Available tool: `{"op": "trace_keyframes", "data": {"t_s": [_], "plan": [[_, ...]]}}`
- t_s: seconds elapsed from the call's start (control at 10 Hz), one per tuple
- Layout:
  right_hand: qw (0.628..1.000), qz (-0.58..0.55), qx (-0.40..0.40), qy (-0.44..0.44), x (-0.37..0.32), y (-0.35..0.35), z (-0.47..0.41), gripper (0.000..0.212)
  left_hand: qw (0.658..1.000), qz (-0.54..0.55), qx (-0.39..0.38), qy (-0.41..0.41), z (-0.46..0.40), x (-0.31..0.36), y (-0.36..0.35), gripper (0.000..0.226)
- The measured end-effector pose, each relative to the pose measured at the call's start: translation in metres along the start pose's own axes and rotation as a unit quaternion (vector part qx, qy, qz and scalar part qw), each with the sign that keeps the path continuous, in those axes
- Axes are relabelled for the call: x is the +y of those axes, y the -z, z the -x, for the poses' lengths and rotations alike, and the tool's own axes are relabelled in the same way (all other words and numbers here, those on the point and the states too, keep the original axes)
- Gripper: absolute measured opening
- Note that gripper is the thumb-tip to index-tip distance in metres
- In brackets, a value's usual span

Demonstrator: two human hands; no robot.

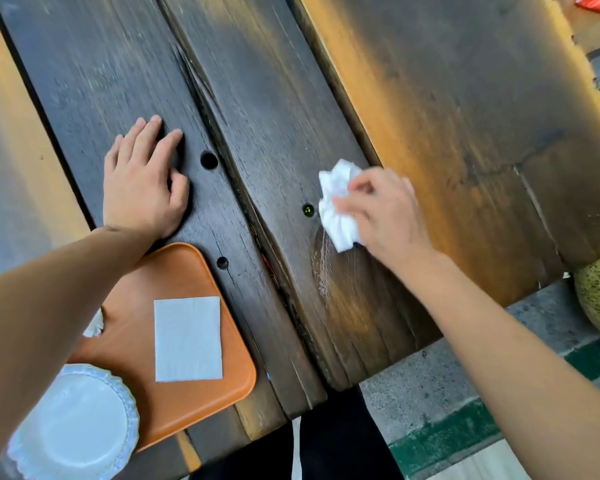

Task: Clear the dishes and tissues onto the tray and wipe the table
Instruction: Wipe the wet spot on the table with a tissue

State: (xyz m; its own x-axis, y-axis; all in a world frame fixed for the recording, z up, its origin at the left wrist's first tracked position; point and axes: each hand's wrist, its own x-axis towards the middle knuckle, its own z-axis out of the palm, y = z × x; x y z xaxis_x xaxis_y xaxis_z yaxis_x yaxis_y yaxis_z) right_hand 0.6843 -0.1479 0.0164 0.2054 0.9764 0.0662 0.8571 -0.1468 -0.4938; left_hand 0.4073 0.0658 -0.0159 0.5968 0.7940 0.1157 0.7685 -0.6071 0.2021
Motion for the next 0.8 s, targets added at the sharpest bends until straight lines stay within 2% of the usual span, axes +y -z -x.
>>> {"op": "trace_keyframes", "data": {"t_s": [0.1, 0.2, 0.3, 0.4, 0.5, 0.6, 0.8], "plan": [[0.998, 0.009, 0.030, -0.050, 0.001, -0.009, -0.021, 0.022, 1.000, 0.001, 0.001, -0.001, 0.000, 0.000, 0.000, 0.059], [1.000, 0.006, -0.011, -0.014, -0.008, -0.017, 0.006, 0.023, 1.000, 0.004, 0.001, 0.000, 0.000, 0.000, 0.000, 0.059], [0.996, 0.014, -0.078, 0.029, -0.021, -0.021, 0.060, 0.042, 1.000, 0.002, -0.002, 0.003, 0.001, 0.000, 0.001, 0.059], [0.986, 0.034, -0.122, 0.108, -0.034, -0.019, 0.125, 0.040, 1.000, 0.003, -0.008, 0.005, 0.000, 0.000, 0.001, 0.059], [0.983, 0.032, -0.107, 0.145, -0.027, -0.009, 0.151, 0.047, 1.000, 0.002, -0.008, 0.005, 0.000, 0.000, 0.001, 0.059], [0.986, 0.029, -0.079, 0.147, -0.015, -0.010, 0.125, 0.037, 1.000, 0.002, -0.003, 0.005, 0.000, 0.000, 0.000, 0.059], [1.000, 0.007, -0.002, 0.004, 0.004, -0.008, -0.008, 0.011, 1.000, 0.002, -0.002, 0.004, 0.000, 0.001, 0.000, 0.058]]}}
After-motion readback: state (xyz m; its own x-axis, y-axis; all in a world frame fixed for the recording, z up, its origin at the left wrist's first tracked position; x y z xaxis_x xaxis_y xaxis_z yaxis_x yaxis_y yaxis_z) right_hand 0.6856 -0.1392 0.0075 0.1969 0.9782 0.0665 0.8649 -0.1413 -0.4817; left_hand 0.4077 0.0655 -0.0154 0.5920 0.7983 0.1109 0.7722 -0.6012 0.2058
